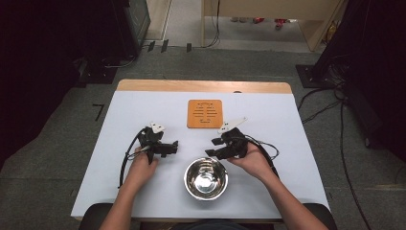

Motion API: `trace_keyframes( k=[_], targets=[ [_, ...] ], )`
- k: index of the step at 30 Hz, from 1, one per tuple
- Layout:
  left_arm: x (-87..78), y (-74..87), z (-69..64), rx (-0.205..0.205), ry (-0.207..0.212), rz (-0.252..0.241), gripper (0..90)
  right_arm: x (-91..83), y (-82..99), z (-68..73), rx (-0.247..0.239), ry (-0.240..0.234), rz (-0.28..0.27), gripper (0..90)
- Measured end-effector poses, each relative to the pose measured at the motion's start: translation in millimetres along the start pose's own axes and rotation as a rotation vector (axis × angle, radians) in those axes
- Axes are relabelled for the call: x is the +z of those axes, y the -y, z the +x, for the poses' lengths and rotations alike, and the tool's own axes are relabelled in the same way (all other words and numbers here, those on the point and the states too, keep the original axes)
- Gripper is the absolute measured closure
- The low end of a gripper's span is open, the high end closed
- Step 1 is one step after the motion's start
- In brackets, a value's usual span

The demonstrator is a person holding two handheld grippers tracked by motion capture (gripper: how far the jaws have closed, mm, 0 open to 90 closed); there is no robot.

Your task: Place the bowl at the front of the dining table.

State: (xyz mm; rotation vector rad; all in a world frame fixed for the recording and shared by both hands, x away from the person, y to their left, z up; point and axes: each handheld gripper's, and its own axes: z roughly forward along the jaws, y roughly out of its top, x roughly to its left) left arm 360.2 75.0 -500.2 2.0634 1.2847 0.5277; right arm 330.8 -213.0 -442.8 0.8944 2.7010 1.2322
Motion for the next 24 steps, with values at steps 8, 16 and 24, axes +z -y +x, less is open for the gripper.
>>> trace_keyframes(
  k=[8,16,24],
  targets=[
    [0.0,0.0,0.0,0.0,0.0,0.0,0.0,0.0,0.2,3.7,-0.004,-0.022,0.002,48.2],
    [0.0,0.0,-0.1,0.001,-0.001,0.0,0.0,5.6,1.5,9.2,-0.025,-0.054,0.015,49.6],
    [0.0,0.0,-0.1,0.0,-0.001,-0.001,0.0,11.3,4.2,13.7,-0.036,-0.08,0.026,52.2]
  ],
)
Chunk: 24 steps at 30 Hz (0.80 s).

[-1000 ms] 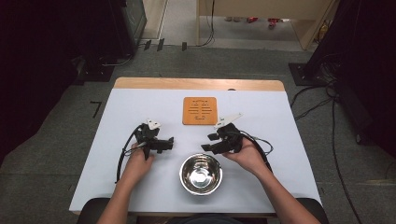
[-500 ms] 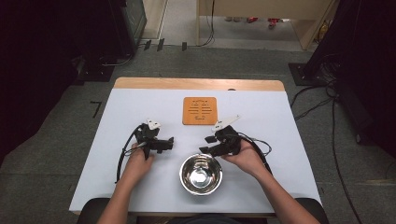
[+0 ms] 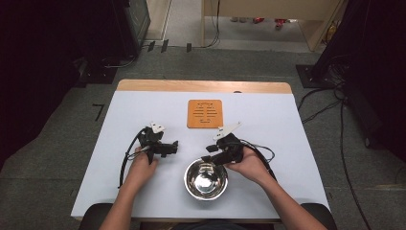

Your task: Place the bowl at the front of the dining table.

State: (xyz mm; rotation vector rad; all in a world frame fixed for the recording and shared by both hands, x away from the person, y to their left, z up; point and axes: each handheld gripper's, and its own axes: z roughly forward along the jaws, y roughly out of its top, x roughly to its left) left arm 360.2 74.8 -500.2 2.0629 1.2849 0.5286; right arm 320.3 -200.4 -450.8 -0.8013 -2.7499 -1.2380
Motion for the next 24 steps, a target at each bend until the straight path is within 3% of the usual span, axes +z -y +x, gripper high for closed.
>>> trace_keyframes(
  k=[10,24],
  targets=[
    [-0.2,0.0,0.3,0.004,0.0,0.003,0.0,10.4,3.6,4.5,-0.03,-0.027,0.03,56.6],
    [-0.1,0.0,0.2,0.003,0.0,0.002,0.0,21.1,6.5,4.4,-0.036,-0.061,0.069,62.5]
  ],
)
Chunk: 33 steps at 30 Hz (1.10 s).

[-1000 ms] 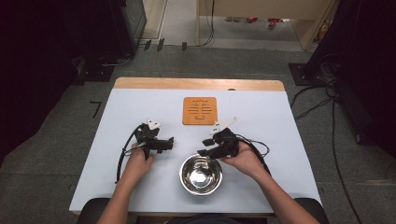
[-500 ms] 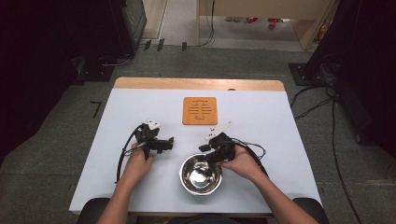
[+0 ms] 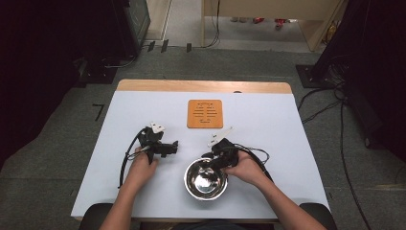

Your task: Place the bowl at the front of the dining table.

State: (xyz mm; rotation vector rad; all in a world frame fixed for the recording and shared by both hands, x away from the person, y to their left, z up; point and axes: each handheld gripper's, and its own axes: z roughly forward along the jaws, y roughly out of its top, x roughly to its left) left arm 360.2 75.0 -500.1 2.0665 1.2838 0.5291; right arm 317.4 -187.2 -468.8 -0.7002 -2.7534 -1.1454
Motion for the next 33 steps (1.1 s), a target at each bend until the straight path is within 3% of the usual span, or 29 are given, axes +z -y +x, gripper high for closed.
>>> trace_keyframes(
  k=[12,22,33],
  targets=[
    [-0.1,0.0,0.0,0.001,0.0,0.0,0.0,3.8,1.4,-3.4,0.004,-0.027,0.014,65.7],
    [0.0,0.0,0.0,0.001,0.0,0.0,0.0,1.9,4.6,-7.2,-0.021,-0.036,0.048,71.8],
    [0.0,0.0,0.0,0.001,0.0,0.001,0.0,0.1,6.0,-10.1,-0.005,-0.057,0.064,75.8]
  ],
)
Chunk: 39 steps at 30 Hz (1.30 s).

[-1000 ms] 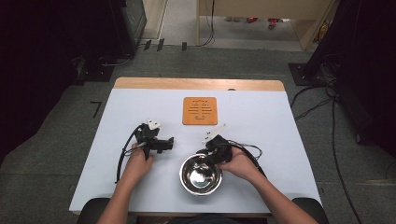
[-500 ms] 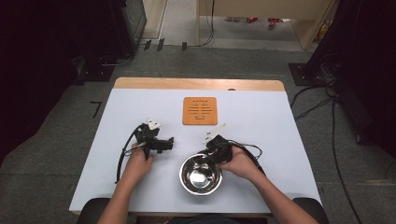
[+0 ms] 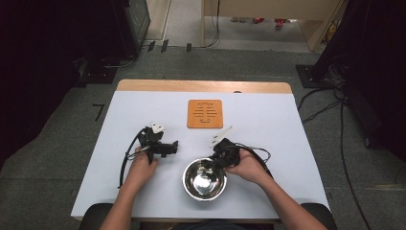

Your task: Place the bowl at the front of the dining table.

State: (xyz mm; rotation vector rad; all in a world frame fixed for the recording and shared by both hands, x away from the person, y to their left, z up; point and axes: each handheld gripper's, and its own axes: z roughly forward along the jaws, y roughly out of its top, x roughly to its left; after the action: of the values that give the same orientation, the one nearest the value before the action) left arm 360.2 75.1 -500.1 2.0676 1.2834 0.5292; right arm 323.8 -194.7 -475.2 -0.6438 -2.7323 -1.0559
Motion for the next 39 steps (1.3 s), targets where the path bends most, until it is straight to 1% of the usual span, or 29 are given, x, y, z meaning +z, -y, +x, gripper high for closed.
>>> trace_keyframes(
  k=[3,7,12,14,17,18,19,23,27,28,29,30,32,33,34,37,39],
  targets=[
    [0.0,0.0,0.0,0.0,0.0,0.0,0.0,-1.7,0.7,-1.5,0.017,-0.015,0.009,77.5],
    [0.1,0.0,-0.1,-0.001,0.0,-0.001,0.0,-4.5,1.1,-2.0,0.029,-0.029,0.018,79.7],
    [0.1,0.0,-0.1,-0.001,0.0,-0.001,0.0,-6.6,0.0,-2.9,0.088,-0.044,0.028,80.9],
    [0.2,0.0,-0.2,-0.002,0.0,-0.002,0.0,-7.5,-1.8,-3.1,0.109,-0.052,0.041,81.4],
    [0.2,0.0,-0.2,-0.002,0.0,-0.002,0.0,-9.4,-3.8,-3.1,0.129,-0.082,0.027,82.7],
    [0.2,0.0,-0.2,-0.002,0.0,-0.002,0.0,-9.4,-3.8,-3.1,0.129,-0.082,0.027,82.7],
    [0.2,0.0,-0.2,-0.002,0.0,-0.002,0.0,-11.4,-5.1,-2.7,0.148,-0.104,0.018,83.4],
    [0.1,0.0,-0.2,-0.002,0.0,-0.002,0.0,-13.4,-6.1,-2.0,0.146,-0.1,0.013,83.5],
    [0.1,0.0,-0.1,-0.001,0.0,-0.001,0.0,-14.1,-5.9,-3.1,0.157,-0.096,0.013,83.6],
    [0.1,0.0,-0.1,0.0,0.0,-0.001,0.0,-14.9,-6.0,-4.2,0.157,-0.086,0.003,83.6],
    [0.1,0.0,-0.1,0.0,0.0,-0.001,0.0,-14.9,-6.0,-4.2,0.157,-0.086,0.003,83.6],
    [0.0,0.0,-0.1,0.0,0.0,0.0,0.0,-16.3,-6.5,-4.7,0.16,-0.074,-0.004,83.6],
    [0.1,0.0,-0.1,-0.001,0.0,-0.001,0.0,-16.5,-6.6,-5.2,0.158,-0.07,-0.01,83.5],
    [0.1,0.0,-0.2,-0.002,0.0,-0.002,0.0,-17.7,-6.8,-6.4,0.167,-0.057,-0.02,83.6],
    [0.1,0.0,-0.2,-0.001,0.0,-0.002,0.0,-18.2,-6.6,-7.2,0.167,-0.052,-0.02,83.6],
    [0.1,0.0,-0.2,-0.001,0.0,-0.002,0.0,-20.1,-6.5,-9.5,0.184,-0.041,-0.028,83.6],
    [0.1,0.0,-0.2,-0.001,0.0,-0.002,0.0,-20.8,-6.5,-10.4,0.186,-0.038,-0.032,83.6]
  ],
)
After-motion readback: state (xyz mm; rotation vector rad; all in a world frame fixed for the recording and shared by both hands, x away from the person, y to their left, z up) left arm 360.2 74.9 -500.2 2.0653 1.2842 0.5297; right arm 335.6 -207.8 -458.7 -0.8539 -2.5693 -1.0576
